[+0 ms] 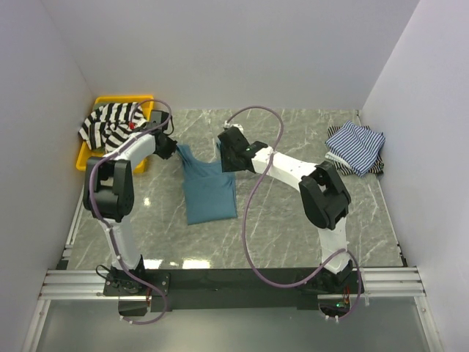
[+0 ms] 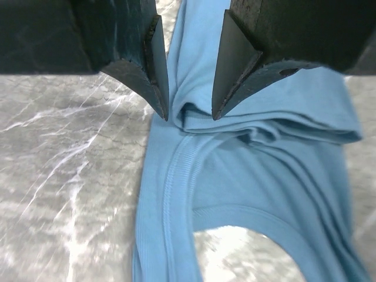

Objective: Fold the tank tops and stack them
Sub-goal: Fold the tank top

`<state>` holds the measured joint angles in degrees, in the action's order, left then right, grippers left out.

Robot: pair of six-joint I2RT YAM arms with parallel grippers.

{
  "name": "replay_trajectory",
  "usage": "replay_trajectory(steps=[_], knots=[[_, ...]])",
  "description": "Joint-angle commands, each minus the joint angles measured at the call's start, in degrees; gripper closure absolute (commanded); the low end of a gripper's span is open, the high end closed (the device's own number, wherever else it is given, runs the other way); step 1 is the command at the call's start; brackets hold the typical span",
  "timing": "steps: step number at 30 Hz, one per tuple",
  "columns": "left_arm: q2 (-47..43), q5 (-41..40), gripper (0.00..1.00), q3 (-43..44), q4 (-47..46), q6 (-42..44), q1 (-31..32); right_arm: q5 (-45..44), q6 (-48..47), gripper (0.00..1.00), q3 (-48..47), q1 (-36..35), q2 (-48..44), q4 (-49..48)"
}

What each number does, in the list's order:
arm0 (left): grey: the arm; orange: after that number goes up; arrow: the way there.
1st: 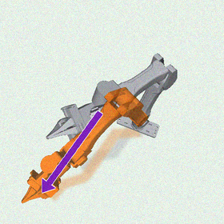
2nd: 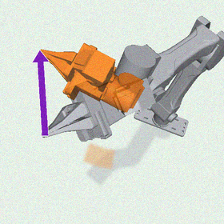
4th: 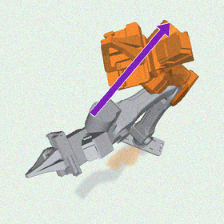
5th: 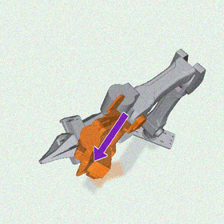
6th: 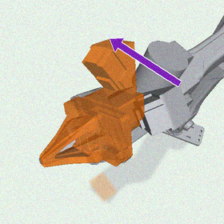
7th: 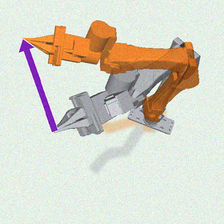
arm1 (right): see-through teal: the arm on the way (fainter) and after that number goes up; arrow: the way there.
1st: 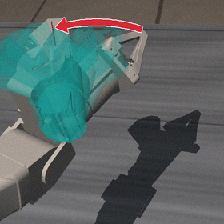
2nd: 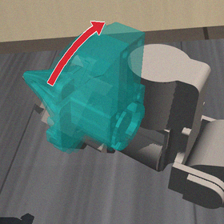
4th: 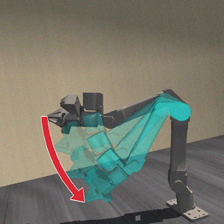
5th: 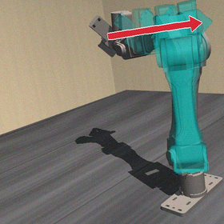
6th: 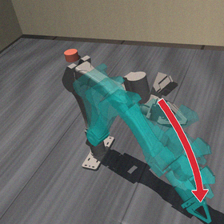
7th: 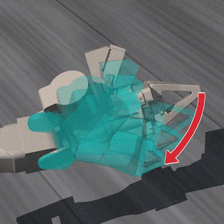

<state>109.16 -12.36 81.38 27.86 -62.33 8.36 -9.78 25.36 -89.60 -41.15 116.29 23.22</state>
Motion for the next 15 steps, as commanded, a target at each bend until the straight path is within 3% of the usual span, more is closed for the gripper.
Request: replay_trajectory(steps=[1, 6, 15], knots=[[3.41, -1.18, 0.79, 3.87, 2.03, 0.19, -0.89, -0.77, -1.63, 0.57, -1.71, -1.04, -3.61, -1.34], [7.28, -0.30, 0.93, 6.24, 2.55, -0.25, -1.59, -0.15, -2.77, 0.57, -3.47, -1.74, -3.61, -0.99], [10.54, 3.74, 0.92, 7.56, -1.31, 0.27, -1.86, 0.46, -3.66, 0.57, -6.99, -2.71, -1.59, -0.02]])
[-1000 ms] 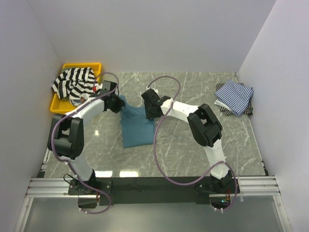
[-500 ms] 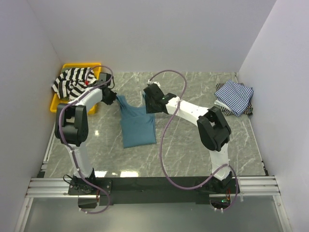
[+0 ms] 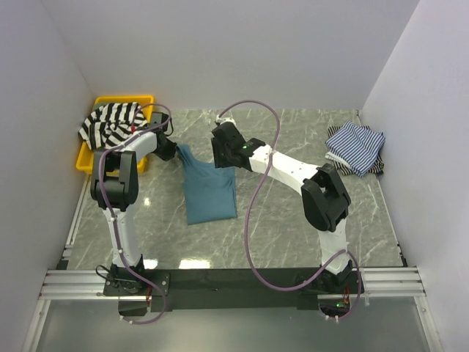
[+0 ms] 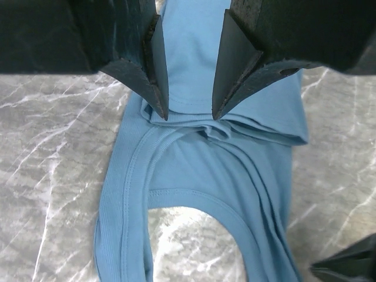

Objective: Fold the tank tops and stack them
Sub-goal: Fold the tank top

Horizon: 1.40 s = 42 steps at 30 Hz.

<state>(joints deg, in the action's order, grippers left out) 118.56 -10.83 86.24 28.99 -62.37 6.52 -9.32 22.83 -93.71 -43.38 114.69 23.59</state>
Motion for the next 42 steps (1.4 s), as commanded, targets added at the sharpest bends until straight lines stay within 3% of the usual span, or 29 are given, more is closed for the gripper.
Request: replay_trajectory(steps=[1, 24, 42], knots=[[1.75, 2.65, 0.90, 2.97, -2.71, 0.32, -0.02, 0.01, -1.12, 0.57, -2.97, -0.57, 0.00, -0.30], [2.73, 8.98, 0.88, 4.03, -11.67, 0.23, 0.15, 0.45, -1.12, 0.57, -2.79, -0.57, 1.32, -0.92], [8.34, 9.69, 0.88, 8.07, -12.38, 1.46, 3.32, 0.53, -0.77, 0.57, -2.79, -0.57, 2.99, -1.18]])
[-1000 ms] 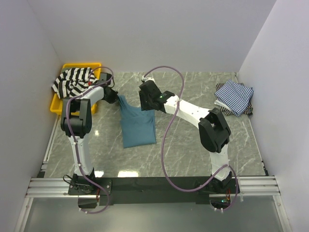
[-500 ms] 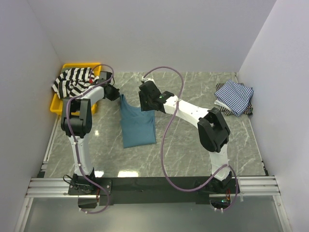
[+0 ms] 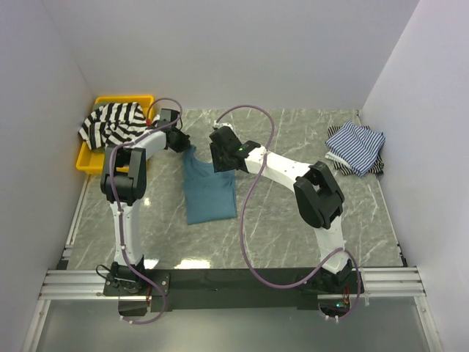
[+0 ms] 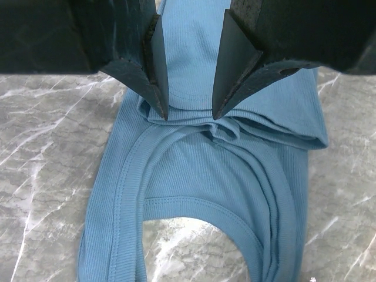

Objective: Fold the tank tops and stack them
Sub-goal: Fold the tank top

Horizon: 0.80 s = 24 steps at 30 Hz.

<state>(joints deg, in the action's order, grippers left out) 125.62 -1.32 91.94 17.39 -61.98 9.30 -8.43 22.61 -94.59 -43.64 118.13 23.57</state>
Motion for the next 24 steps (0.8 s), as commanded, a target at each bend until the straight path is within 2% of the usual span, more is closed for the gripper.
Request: replay_trajectory(steps=[1, 11, 17, 20, 23, 24], knots=[[1.47, 0.18, 0.88, 2.45, -0.69, 0.98, 0.63, -0.45, -0.55, 0.57, -1.31, -0.39, -0.70, -1.25], [2.87, -1.40, 0.75, 4.74, -1.39, 2.30, 0.81, -1.59, 1.20, 0.56, 6.42, -0.40, -6.50, -4.06], [5.07, -3.60, 0.75, 7.81, 1.42, 2.39, 0.81, -1.86, 3.75, 0.56, 15.21, -0.31, -12.03, -7.57], [4.19, -2.99, 0.73, 6.94, -1.47, 3.52, 0.81, -1.59, 4.46, 0.53, 19.25, -0.31, -14.85, -9.33], [2.18, 0.42, 0.67, 6.15, -6.81, 6.41, 0.81, -0.45, 5.16, 0.50, 22.33, -0.31, -17.05, -10.74], [0.78, 0.88, 0.62, 5.80, -7.62, 7.04, 0.89, -0.19, 5.51, 0.49, 23.91, -0.22, -17.57, -11.18]])
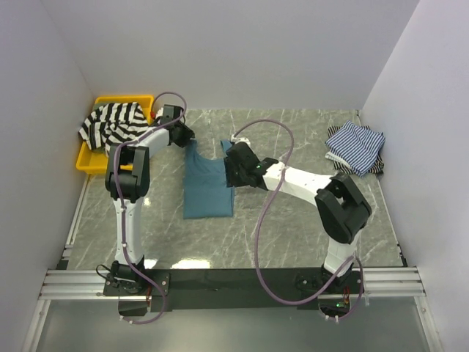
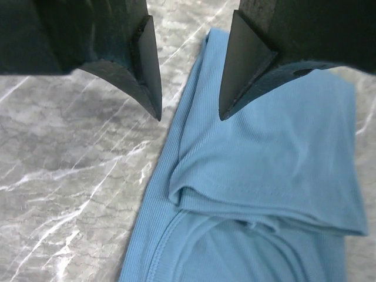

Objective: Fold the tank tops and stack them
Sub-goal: Fold the tank top

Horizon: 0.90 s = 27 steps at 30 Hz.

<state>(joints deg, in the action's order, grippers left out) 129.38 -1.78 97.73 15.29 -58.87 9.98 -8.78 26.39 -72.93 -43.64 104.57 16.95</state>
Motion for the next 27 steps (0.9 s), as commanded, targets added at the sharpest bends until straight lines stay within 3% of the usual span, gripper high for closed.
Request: replay_trajectory(steps=[1, 8, 13, 17, 20, 27], knots=[[-3.78, 1.86, 0.59, -0.26, -7.10, 5.42, 0.22, 0.95, 2.25, 0.47, 3.04, -0.13, -5.25, -5.51], [-15.62, 5.91, 0.43, -4.56, -11.59, 7.63, 0.31, 4.63, 4.89, 0.43, 10.51, 0.31, -10.00, -9.12], [-26.26, -0.57, 0.40, -12.64, -1.09, 5.27, 1.97, 8.59, 8.14, 0.42, 17.81, 0.31, -14.21, -13.95], [-42.84, -7.26, 0.43, -28.35, 2.91, -1.24, 4.87, 11.06, 10.78, 0.41, 22.55, 0.22, -16.33, -16.77], [-53.40, -9.29, 0.46, -44.76, 5.10, -4.49, 5.49, 13.69, 13.68, 0.41, 27.90, -0.04, -17.65, -20.89], [-65.83, -4.38, 0.42, -60.98, 5.98, -3.09, 6.02, 14.58, 17.46, 0.40, 30.65, -2.32, -15.02, -26.00]])
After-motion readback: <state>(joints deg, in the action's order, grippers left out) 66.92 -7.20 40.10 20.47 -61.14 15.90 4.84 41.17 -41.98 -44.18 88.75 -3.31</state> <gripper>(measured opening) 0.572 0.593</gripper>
